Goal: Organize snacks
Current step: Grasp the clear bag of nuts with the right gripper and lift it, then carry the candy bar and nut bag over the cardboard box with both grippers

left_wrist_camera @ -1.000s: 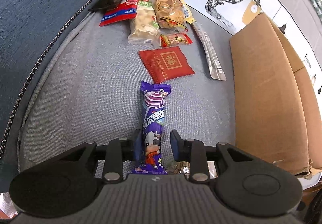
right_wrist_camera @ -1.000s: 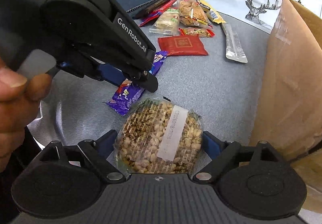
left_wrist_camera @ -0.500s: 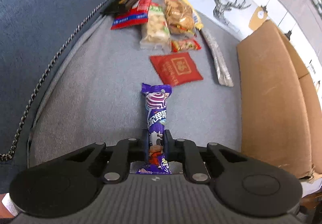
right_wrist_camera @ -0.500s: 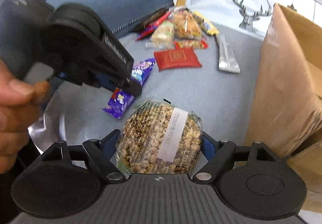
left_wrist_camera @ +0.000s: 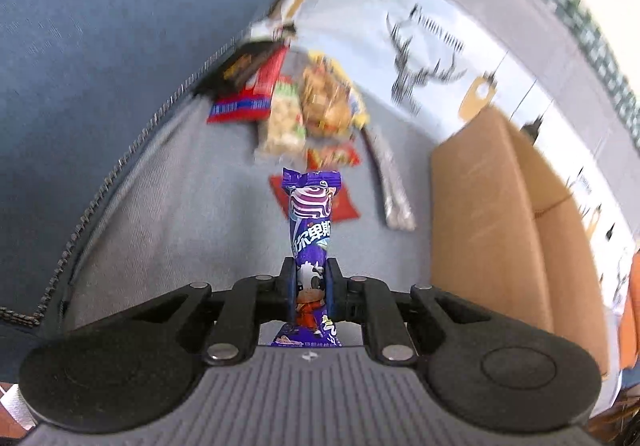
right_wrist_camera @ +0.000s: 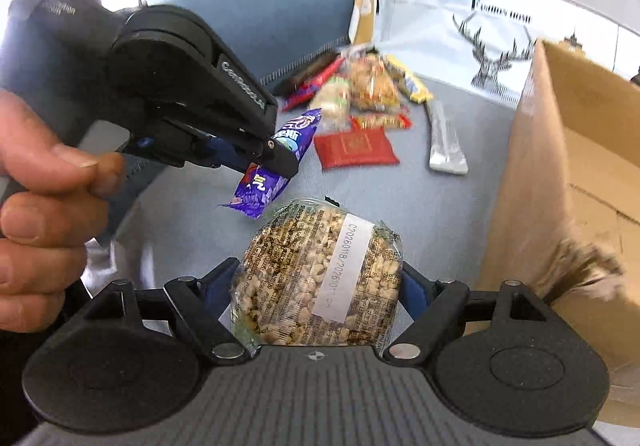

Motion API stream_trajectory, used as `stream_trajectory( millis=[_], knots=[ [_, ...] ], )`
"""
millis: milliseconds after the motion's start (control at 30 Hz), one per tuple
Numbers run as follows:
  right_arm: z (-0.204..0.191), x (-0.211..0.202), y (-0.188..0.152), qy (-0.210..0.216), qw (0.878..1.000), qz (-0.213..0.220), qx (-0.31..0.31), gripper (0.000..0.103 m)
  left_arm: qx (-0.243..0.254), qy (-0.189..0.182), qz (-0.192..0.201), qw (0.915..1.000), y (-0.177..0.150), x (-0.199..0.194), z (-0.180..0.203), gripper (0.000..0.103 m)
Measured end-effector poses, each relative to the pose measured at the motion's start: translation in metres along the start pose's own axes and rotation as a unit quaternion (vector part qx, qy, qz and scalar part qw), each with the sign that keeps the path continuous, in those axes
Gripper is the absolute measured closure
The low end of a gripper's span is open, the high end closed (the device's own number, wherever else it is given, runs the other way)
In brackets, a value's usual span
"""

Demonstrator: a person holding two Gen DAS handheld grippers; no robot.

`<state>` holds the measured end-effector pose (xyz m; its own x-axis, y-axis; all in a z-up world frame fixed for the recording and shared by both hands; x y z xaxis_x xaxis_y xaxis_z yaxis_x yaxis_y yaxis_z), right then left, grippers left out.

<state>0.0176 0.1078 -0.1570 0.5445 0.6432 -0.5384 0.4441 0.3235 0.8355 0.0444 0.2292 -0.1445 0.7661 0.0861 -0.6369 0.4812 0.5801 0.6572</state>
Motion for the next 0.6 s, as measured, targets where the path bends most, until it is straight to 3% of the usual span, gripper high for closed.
stream_trajectory(
  millis=[333, 600],
  knots=[
    [0.009, -0.054, 0.048, 0.019, 0.997, 0.073, -0.01, 0.02, -0.015, -0.034, 0.068, 0.997, 0.029, -0.037, 0.024, 0.089],
    [0.077, -0.099, 0.118, -0.044, 0.988, 0.149, -0.02, 0.02, -0.01, -0.062, 0.076, 0.9951, 0.029, -0.038, 0.061, 0.089]
  ],
)
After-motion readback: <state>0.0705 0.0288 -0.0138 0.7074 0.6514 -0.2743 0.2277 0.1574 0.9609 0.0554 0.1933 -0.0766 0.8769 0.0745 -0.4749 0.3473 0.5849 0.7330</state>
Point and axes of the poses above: each gripper's, at about its wrist camera, not at the fingertips, and x roughly the way its jaws point, z to its right, y to its top, the point moved 10 cm from there along x, roughly the way its jaws point, and after that the axes turned 11 degrees about z, right-handed, at the moved point
